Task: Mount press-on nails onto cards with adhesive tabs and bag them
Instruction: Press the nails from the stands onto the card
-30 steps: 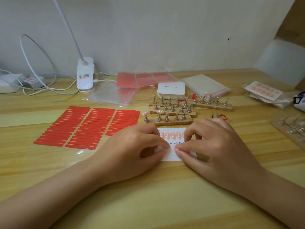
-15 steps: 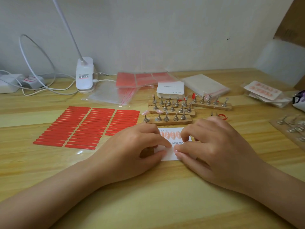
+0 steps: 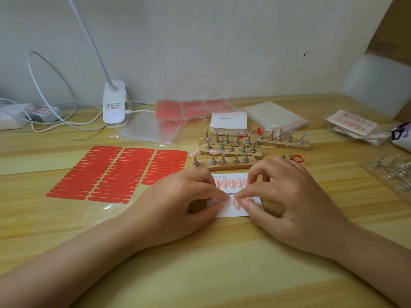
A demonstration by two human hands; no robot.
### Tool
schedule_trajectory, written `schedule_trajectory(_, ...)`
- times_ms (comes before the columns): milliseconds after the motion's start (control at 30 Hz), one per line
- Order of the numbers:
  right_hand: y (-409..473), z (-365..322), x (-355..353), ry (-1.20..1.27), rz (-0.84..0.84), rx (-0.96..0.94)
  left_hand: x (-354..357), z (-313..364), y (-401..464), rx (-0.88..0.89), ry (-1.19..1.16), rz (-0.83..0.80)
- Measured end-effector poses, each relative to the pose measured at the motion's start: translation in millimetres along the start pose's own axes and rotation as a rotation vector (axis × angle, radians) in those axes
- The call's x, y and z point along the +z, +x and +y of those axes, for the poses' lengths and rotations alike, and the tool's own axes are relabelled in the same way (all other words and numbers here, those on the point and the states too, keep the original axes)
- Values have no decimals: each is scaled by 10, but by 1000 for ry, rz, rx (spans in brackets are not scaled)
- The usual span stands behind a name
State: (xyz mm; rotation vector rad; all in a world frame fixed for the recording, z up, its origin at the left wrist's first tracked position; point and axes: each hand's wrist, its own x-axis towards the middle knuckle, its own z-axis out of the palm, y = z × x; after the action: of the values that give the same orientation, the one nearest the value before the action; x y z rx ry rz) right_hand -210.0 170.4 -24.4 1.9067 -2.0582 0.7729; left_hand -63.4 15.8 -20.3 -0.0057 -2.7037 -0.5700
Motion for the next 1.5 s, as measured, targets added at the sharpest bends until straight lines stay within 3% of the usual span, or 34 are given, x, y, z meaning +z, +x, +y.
schedule_trajectory(333, 23, -34, 13, -94, 27, -94, 11, -28, 2, 10, -3, 7)
schedule_trajectory(667, 21, -29, 28, -67, 22, -60, -58, -4, 36, 0, 32, -22)
schedule_trajectory(867, -2, -3, 44, -4, -33, -25, -201, -230, 176, -152, 8, 257)
schedule_trajectory(1033, -3, 4, 28, 43, -63, -28, -79, -334, 336, -346, -251, 240)
schedule_trajectory(1500, 8, 1, 33, 77, -59, -35, 102, -347, 467, -341, -370, 321)
